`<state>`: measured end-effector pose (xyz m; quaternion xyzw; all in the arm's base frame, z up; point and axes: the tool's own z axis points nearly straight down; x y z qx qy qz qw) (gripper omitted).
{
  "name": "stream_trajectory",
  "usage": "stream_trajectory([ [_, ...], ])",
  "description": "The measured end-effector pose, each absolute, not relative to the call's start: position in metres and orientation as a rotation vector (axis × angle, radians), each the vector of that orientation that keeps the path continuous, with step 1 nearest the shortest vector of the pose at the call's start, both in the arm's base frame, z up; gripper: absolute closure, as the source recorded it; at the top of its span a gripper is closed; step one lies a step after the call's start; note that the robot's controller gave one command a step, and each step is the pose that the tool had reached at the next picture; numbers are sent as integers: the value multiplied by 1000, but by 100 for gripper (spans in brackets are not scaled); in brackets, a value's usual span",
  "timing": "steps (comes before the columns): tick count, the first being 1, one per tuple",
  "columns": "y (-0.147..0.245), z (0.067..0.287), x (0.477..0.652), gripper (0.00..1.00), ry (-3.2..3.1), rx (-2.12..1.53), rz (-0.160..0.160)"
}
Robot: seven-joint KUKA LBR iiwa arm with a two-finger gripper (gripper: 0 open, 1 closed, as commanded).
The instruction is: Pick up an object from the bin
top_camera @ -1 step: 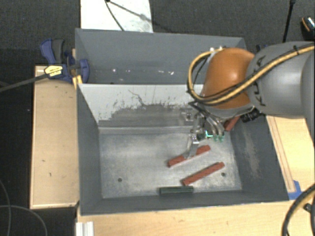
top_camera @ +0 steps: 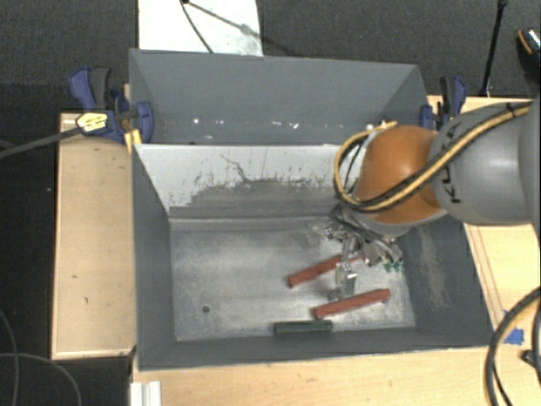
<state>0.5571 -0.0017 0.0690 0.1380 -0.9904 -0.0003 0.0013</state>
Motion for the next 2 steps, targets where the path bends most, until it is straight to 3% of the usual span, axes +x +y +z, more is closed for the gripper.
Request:
stream_trajectory([
  [1, -1, 71, 558, 100, -3113, 430, -1],
  [2, 10, 242, 553, 100, -3127, 408, 1],
])
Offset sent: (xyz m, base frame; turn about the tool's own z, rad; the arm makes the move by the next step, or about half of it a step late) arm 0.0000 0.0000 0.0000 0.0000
